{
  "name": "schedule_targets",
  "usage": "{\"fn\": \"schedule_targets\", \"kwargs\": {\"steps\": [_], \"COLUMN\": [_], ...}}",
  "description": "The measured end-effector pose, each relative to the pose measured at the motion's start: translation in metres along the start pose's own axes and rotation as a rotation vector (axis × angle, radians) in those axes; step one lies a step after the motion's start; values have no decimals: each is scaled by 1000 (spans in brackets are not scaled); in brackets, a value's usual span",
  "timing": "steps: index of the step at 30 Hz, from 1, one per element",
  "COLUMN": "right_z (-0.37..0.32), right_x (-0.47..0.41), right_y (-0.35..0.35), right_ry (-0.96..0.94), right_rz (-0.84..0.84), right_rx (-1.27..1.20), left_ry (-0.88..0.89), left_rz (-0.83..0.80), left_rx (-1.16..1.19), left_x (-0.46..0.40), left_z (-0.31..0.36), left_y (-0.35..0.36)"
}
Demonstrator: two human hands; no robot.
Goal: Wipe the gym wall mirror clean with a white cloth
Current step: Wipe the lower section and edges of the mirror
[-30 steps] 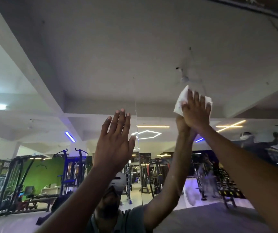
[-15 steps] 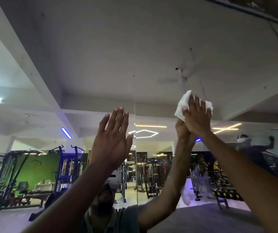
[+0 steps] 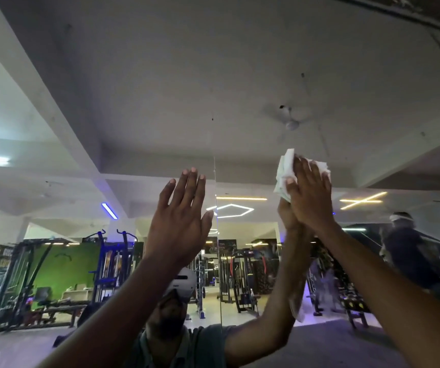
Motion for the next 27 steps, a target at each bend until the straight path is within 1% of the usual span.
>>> {"fn": "schedule_targets", "kwargs": {"steps": [1,2,4,5,6,7,8,11,12,14,15,16,18,20,21,22,25,27], "right_z": [-16,-37,-75,-85,-84,-74,-56,4,12,-5,-26,-50,-90,-97,-86,-69,-8,10], "right_x": [0,3,18,26,29,24,18,-5,-10,-9,-4,3,25,35,31,23,-5,-13], "right_y": [0,3,17,21,19,14,9,-2,-3,-2,0,2,12,15,13,10,1,-2], "right_ry": [27,3,-170,-262,-331,-356,-328,-87,-20,62,36,-38,-253,-391,-401,-364,-121,24], "right_rz": [35,67,90,57,18,2,2,-34,-35,-36,-26,-12,-65,-123,-116,-97,-39,4], "right_rx": [11,15,10,4,-15,-37,-47,-26,-4,0,-8,-23,-37,-30,-22,-27,-18,39], "left_ry": [-2,-6,-14,-13,-12,-9,-9,-11,-11,-11,-15,-20,-21,-17,-14,-11,-12,-12], "left_rz": [-2,-4,-4,-6,-13,-18,-19,-17,-15,-14,-15,-16,-21,-26,-30,-31,-24,-17], "left_rx": [-4,-6,-4,-2,-2,-4,-7,-13,-8,2,0,-3,-6,-5,-6,-6,1,4], "left_x": [0,0,0,-1,-1,-1,-1,0,0,0,0,0,0,0,0,0,1,0], "left_z": [0,0,0,0,0,0,0,0,0,1,1,1,2,1,0,0,1,1], "left_y": [0,0,0,0,0,1,1,0,0,0,1,1,1,1,1,1,-1,-1]}}
Point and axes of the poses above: each hand's wrist, its own x-axis away from the middle knuckle, its own y-axis out of the palm, z = x × y, the point moved 5 cm from there along -x, towards the middle knuckle, and after that the axes turned 3 degrees about -z, right-handed, at the moved point
